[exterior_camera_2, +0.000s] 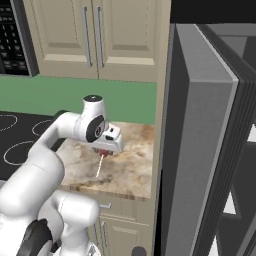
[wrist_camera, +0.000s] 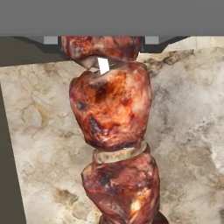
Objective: Store the kebab skewer in the freezer for long-term storage. Close the freezer door after placing the cooked food.
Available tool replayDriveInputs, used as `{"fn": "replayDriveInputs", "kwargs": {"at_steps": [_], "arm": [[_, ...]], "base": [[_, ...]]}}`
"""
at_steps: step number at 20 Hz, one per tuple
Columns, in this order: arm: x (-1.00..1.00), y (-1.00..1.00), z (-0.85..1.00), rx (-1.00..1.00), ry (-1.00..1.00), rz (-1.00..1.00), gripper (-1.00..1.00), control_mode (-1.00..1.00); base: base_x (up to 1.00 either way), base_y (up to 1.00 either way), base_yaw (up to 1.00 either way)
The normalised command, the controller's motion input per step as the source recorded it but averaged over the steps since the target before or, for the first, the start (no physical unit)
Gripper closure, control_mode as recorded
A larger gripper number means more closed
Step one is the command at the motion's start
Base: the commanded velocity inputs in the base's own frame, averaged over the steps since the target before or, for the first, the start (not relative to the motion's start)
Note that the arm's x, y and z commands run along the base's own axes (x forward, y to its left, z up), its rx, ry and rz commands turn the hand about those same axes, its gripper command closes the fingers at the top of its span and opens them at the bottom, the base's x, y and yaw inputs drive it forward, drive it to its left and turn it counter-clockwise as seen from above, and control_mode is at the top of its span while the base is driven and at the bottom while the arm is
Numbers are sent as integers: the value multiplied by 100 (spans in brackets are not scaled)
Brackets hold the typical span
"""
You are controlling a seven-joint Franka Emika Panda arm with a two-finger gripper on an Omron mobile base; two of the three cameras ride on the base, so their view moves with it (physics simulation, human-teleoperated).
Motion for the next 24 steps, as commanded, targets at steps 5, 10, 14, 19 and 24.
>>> {"fn": "replayDriveInputs", "kwargs": {"at_steps": [5, 10, 14, 19, 24], "arm": [[-26, -1, 0, -7, 0, 0, 100, -100], [-47, 0, 16, 0, 1, 4, 100, -100], [-55, 0, 26, 0, 0, 10, 100, -100], [-64, 0, 35, 0, 4, 18, 100, -100], [-80, 0, 22, 0, 0, 19, 100, -100]], "base": [[0, 0, 0], [0, 0, 0], [0, 0, 0], [0, 0, 0], [0, 0, 0]]}}
